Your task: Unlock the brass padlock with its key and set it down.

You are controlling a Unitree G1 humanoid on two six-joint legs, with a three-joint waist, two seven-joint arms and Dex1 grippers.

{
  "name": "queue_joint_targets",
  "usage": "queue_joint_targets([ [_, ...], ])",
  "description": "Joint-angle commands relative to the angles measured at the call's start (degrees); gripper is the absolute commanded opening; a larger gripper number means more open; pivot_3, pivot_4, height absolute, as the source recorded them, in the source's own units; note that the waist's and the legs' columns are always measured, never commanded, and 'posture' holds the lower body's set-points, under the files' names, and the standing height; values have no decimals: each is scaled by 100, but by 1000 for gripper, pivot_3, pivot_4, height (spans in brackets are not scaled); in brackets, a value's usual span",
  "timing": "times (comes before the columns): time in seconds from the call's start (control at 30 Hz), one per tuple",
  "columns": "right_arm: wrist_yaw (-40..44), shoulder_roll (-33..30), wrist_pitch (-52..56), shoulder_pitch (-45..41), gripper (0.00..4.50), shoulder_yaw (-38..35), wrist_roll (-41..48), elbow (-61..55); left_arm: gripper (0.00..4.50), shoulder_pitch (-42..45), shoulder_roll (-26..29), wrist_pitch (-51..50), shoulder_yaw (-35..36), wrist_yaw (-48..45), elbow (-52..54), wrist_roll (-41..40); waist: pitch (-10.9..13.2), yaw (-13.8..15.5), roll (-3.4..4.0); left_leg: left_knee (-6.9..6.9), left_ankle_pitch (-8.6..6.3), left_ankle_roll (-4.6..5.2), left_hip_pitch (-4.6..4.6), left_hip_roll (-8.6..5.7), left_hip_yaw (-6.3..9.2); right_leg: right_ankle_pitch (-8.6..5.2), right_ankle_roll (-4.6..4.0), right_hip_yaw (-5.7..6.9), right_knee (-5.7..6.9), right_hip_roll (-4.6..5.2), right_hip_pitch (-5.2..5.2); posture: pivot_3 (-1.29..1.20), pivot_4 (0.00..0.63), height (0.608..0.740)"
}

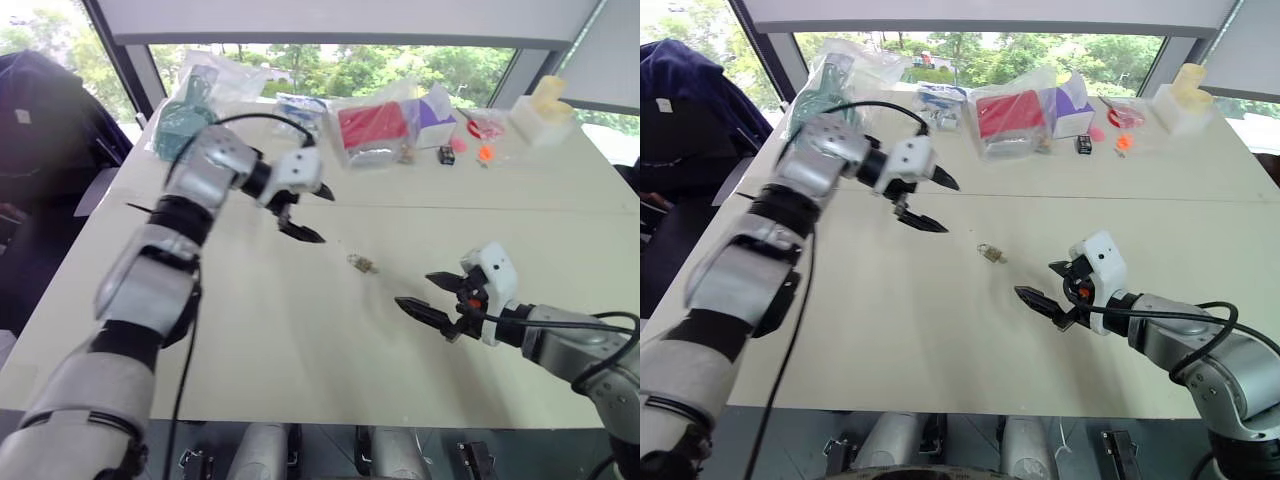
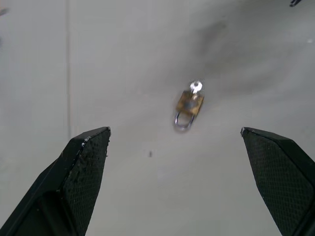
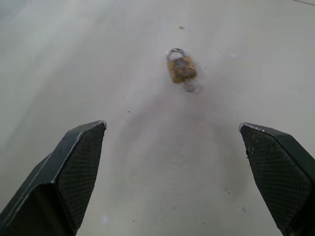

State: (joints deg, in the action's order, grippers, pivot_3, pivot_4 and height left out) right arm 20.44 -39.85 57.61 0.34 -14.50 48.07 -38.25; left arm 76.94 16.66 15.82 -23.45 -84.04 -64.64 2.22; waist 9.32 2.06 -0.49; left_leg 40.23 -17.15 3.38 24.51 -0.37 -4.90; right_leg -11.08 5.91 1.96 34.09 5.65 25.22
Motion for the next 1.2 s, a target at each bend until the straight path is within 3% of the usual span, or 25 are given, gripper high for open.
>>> queue_joint_targets([
  [0.03, -515, 346, -12, 243, 4500, -226, 128, -593, 4410, 289, -545, 522, -105, 398, -692, 531, 0, 18, 0, 0, 0, 1, 0, 1, 2, -1, 3, 1, -1, 0, 2, 0, 150, 740],
  [0.3, -1277, 863, -53, 887, 4500, -500, 170, -1140, 4410, 301, -1364, 485, -303, 1443, -1301, 1522, 1, 14, -2, 5, 0, 0, -4, 9, 10, -1, 5, 1, 6, -2, 2, 0, 150, 740],
  [0.77, -2203, 1509, -247, 1870, 4500, -371, 248, -2001, 4410, 191, -1528, -172, -398, 1407, -1491, 2315, -3, 10, -2, 6, 0, 0, -7, 13, 13, -2, 5, 2, 8, -4, -1, 0, 150, 740],
  [0.87, -2319, 1560, -293, 1973, 4500, -310, 245, -2090, 3238, 162, -1557, -230, -432, 1316, -1497, 2433, -6, 12, -2, 6, 0, 0, -8, 14, 12, -2, 5, 2, 8, -6, -1, 0, 150, 740],
  [1.03, -2390, 1568, -392, 2084, 4500, -345, 289, -2112, 834, 74, -1499, -323, -600, 961, -1516, 2729, -11, -4, -5, 10, 0, 0, -13, 15, 13, -3, 3, 2, 8, -6, -8, 0, 150, 740],
  [1.07, -2385, 1552, -405, 2061, 4500, -365, 315, -2078, 660, 74, -1476, -371, -619, 915, -1517, 2773, -12, -15, -5, 9, 0, 0, -13, 16, 13, -3, 3, 2, 7, -7, -8, 0, 150, 740],
  [1.2, -2366, 1516, -428, 1819, 4500, -356, 462, -1895, 660, 84, -1349, -269, -495, 698, -1468, 2678, -12, -123, -6, 7, -1, 0, -14, 22, 14, -3, 4, 2, 9, -12, -5, 0, 150, 740],
])
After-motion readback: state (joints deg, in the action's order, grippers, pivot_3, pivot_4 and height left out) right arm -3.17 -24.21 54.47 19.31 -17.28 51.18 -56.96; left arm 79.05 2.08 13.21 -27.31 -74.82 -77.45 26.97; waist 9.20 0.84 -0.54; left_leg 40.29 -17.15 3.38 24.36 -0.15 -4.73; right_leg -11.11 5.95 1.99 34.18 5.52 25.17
